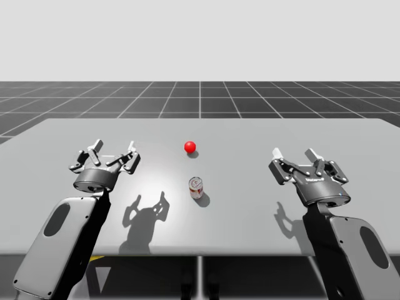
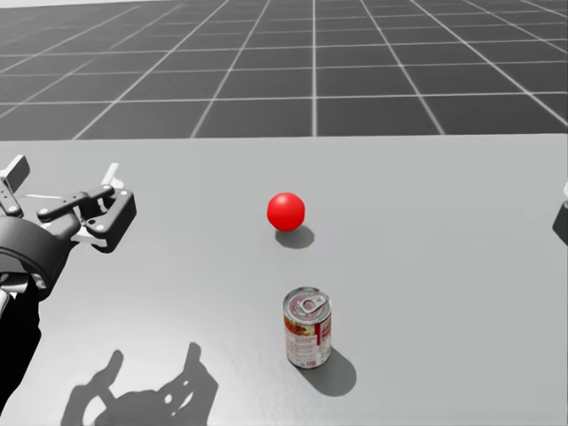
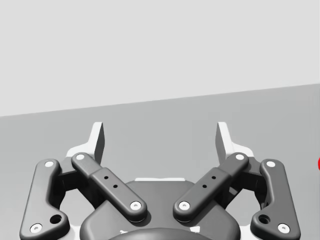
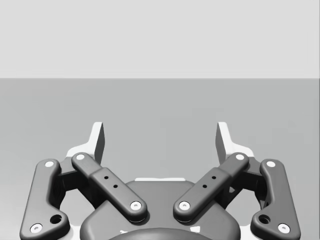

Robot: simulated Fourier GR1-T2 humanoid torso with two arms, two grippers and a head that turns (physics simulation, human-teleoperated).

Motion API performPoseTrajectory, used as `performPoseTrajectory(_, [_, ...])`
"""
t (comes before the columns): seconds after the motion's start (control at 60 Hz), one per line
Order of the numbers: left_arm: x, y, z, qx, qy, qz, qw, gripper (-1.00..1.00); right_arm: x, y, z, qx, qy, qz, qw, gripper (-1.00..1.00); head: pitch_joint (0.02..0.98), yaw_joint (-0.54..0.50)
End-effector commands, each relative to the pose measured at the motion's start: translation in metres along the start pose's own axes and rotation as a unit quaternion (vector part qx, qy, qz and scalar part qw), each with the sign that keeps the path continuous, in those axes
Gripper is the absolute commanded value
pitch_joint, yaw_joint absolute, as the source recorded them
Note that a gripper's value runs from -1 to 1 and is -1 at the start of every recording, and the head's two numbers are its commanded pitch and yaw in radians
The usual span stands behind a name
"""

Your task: Watch the red light. When it turns green, pick up the object.

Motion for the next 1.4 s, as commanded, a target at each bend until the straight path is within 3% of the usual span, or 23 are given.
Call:
performPoseTrajectory(0.017, [0.0,0.0,0.0,0.0,0.0,0.0,1.0,-1.0,0.0,0.0,0.0,-0.001,0.0,0.0,1.0,-1.0,0.619,0.07])
performPoseTrajectory(0.417, [0.0,0.0,0.0,0.001,0.0,-0.004,1.0,-1.0,0.0,0.0,0.0,-0.001,0.001,0.003,1.0,-1.0,0.629,0.07])
performPoseTrajectory(0.983, [0.0,-0.003,0.0,-0.017,0.012,-0.003,0.9998,-1.0,0.0,0.0,0.0,0.003,0.003,0.003,1.0,-1.0,0.842,0.04])
performPoseTrajectory(1.167, [0.008,-0.012,0.008,-0.083,0.029,0.02,0.9959,-1.0,0.0,0.0,-0.001,-0.002,0.003,0.005,1.0,-1.0,0.828,0.04])
performPoseTrajectory(1.233, [0.016,-0.016,0.017,-0.113,0.032,0.044,0.9921,-1.0,-0.005,-0.002,-0.002,-0.006,0.011,0.006,0.9999,-1.0,0.822,0.04])
performPoseTrajectory(1.367, [0.027,-0.023,0.038,-0.187,0.02,0.041,0.9814,-1.0,-0.006,-0.002,-0.004,-0.007,0.012,0.006,0.9999,-1.0,0.822,0.03])
performPoseTrajectory(1.4, [0.028,-0.024,0.043,-0.216,0.02,0.044,0.9752,-1.0,-0.007,-0.001,-0.004,-0.008,0.012,0.006,0.9999,-1.0,0.824,0.03])
